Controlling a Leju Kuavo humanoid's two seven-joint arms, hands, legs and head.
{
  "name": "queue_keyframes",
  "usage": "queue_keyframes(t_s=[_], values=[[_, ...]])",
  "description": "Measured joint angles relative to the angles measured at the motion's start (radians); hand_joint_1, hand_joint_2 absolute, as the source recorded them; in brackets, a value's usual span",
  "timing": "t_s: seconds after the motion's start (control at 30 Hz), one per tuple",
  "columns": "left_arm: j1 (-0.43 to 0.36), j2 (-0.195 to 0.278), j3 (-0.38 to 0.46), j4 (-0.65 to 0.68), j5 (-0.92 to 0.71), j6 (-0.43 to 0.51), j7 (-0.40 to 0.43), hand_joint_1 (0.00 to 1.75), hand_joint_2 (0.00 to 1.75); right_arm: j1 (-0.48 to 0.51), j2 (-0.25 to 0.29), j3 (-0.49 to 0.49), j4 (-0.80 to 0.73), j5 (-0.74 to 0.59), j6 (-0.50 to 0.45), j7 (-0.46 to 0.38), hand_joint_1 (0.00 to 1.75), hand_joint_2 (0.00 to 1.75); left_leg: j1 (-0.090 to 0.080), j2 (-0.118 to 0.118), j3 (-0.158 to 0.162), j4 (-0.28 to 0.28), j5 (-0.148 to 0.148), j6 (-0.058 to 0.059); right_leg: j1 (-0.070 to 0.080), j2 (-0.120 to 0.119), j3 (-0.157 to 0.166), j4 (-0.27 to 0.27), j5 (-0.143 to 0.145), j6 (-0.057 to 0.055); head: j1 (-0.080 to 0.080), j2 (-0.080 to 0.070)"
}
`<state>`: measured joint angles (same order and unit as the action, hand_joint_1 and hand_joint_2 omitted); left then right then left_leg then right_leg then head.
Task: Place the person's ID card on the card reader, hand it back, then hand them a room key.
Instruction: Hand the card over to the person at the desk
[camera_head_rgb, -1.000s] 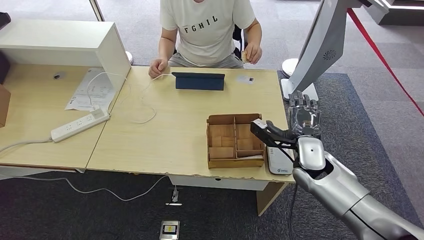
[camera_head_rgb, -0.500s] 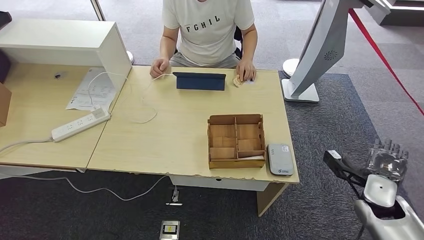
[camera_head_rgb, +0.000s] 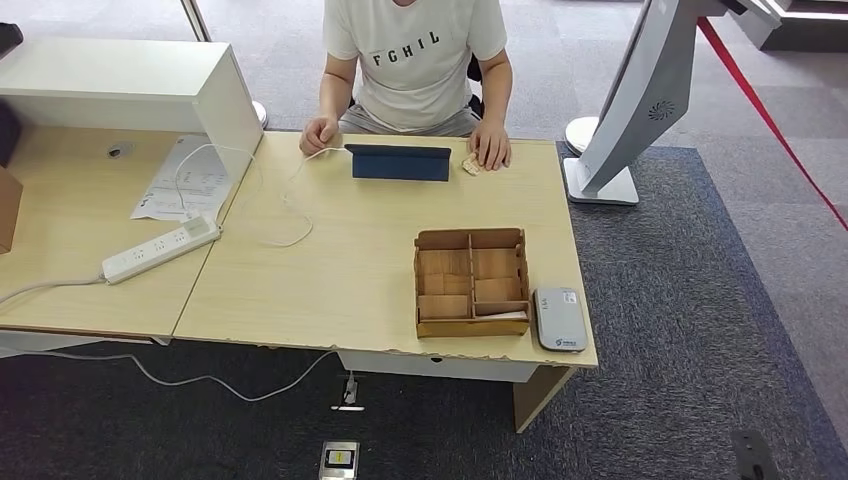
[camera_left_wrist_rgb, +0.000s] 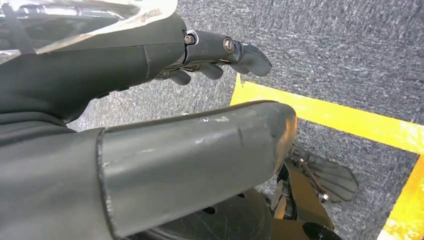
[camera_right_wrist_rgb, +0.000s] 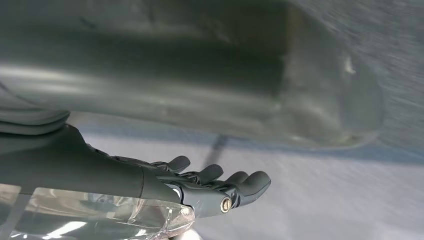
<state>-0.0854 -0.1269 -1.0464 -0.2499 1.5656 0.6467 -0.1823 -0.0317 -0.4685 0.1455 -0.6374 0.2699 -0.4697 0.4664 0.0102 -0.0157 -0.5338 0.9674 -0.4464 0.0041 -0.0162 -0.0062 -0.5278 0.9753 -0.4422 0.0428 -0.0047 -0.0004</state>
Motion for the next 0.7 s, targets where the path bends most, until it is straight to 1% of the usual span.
queue_keyframes(t_s=[0.1, 0.17, 0.23, 0.33, 0.43, 0.53, 0.63, 0.7], values=[[0.0, -0.001, 0.0, 0.0, 0.0, 0.006, 0.0, 0.0, 0.0, 0.012, 0.096, -0.011, 0.105, -0.057, -0.067, -0.017, 0.0, 0.0, 0.0, 0.006, 0.001, -0.001, 0.0, -0.001, 0.0, 0.004, -0.001, 0.001, 0.0, -0.001, 0.0, 0.0], [0.0, -0.001, 0.0, 0.0, 0.0, 0.007, 0.0, 0.0, 0.0, 0.013, 0.151, -0.021, 0.159, -0.091, -0.108, -0.022, 0.0, 0.0, 0.0, 0.008, 0.002, -0.001, 0.0, -0.001, 0.0, 0.005, -0.001, 0.001, 0.0, -0.001, 0.0, 0.0], [0.0, -0.001, 0.0, 0.0, 0.0, 0.007, 0.002, 0.0, 0.0, 0.013, 0.199, -0.034, 0.199, -0.123, -0.146, -0.032, 0.0, 0.0, 0.001, 0.008, 0.002, -0.001, 0.0, -0.001, 0.0, 0.005, -0.001, 0.001, 0.0, -0.001, 0.0, 0.0], [0.0, -0.001, 0.0, 0.0, 0.0, -0.004, 0.013, 0.0, 0.0, 0.011, 0.262, -0.051, 0.248, -0.152, -0.176, -0.05, 0.0, 0.0, 0.001, 0.008, 0.002, -0.001, 0.0, -0.001, 0.0, 0.005, -0.001, 0.001, 0.0, -0.001, 0.0, 0.0], [0.0, -0.001, 0.0, 0.0, 0.0, 0.002, 0.019, 0.0, 0.0, 0.005, 0.317, -0.059, 0.293, -0.143, -0.176, -0.03, 0.0, 0.0, 0.001, 0.008, 0.002, -0.001, 0.0, -0.001, 0.0, 0.005, -0.001, 0.001, 0.0, -0.001, 0.0, 0.0], [0.0, -0.001, 0.0, 0.0, -0.001, 0.015, 0.014, 0.0, 0.0, 0.002, 0.36, -0.058, 0.323, -0.114, -0.131, 0.001, 0.0, 0.0, 0.0, 0.008, 0.002, -0.001, 0.0, -0.001, 0.0, 0.005, 0.0, 0.001, 0.0, -0.001, 0.0, 0.0], [0.0, -0.001, 0.0, 0.0, -0.001, 0.018, 0.011, 0.0, 0.0, 0.0, 0.39, -0.057, 0.344, -0.104, -0.117, 0.007, 0.0, 0.0, 0.0, 0.008, 0.002, -0.001, 0.0, -0.001, 0.0, 0.005, 0.0, 0.001, 0.0, -0.001, 0.0, 0.0], [0.0, -0.001, 0.0, 0.0, 0.0, 0.019, 0.01, 0.0, 0.0, 0.0, 0.406, -0.057, 0.353, -0.106, -0.119, -0.006, 0.0, 0.0, 0.0, 0.009, 0.002, -0.001, 0.0, -0.001, 0.0, 0.005, 0.0, 0.001, 0.0, -0.001, 0.0, 0.0]])
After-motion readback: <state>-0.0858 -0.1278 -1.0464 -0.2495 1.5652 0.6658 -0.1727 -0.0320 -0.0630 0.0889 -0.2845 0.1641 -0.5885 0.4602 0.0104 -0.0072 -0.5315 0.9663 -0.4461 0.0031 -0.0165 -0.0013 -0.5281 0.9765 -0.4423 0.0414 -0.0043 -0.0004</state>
